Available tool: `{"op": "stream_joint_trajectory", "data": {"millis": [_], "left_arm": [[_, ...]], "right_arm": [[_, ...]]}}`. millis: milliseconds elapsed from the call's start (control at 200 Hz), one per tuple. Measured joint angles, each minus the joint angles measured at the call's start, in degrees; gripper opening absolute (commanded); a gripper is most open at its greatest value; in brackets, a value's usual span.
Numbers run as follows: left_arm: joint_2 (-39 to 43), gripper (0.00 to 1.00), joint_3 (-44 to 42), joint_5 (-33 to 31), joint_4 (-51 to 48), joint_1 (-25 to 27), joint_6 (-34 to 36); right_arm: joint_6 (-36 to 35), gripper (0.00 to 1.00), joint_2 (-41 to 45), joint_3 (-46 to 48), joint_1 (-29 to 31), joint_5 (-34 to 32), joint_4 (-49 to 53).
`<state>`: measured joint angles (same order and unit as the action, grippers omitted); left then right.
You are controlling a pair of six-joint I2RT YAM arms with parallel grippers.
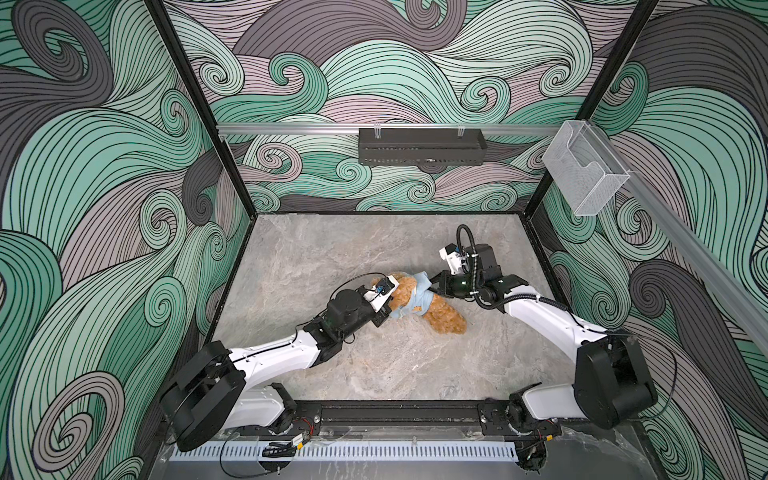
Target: Dress the teddy bear
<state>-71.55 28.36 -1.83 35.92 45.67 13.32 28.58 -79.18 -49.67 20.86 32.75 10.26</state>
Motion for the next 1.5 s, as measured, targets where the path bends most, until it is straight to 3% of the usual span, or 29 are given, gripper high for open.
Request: {"op": "stream_joint_trajectory", "data": {"millis": [510,680,805,990,1085,1256,1501], "left_arm": [[1.7,0.0,-0.81,-9.31,-3.28,2.49,-10.8],[2.36,0.0,0.02,-9.66,-5.14,3.02,-13.35],[2.8,0.0,0.02,-8.87,-6.01,3.06,-15.04],[3.89,0.0,-0.15,-14.12,-11.87,-0.39,-15.98],[3.89,0.0,-0.15,-14.27,-12.79,-0.59,-17.14],[3.89,0.0,-0.04,-14.21,-13.68,-0.59,-19.26],[3.89,0.0,0.81,-14.19,-15.69,-0.59,-20.48]], "right_arm": [[1.05,0.0,8.41,6.64,-0.5,-1.03,-3.63],[0.48,0.0,10.51,7.54,-1.33,-1.66,-3.28],[0.13,0.17,10.75,7.54,-1.38,-1.7,-3.19],[-2.8,0.36,12.11,8.96,-6.75,-6.86,-3.41],[-5.9,0.37,15.91,11.08,-3.69,-7.76,-5.22],[-11.3,0.39,21.79,17.86,7.08,-9.99,-13.14],[-13.42,0.33,11.43,20.35,13.46,-12.87,-21.75]]}}
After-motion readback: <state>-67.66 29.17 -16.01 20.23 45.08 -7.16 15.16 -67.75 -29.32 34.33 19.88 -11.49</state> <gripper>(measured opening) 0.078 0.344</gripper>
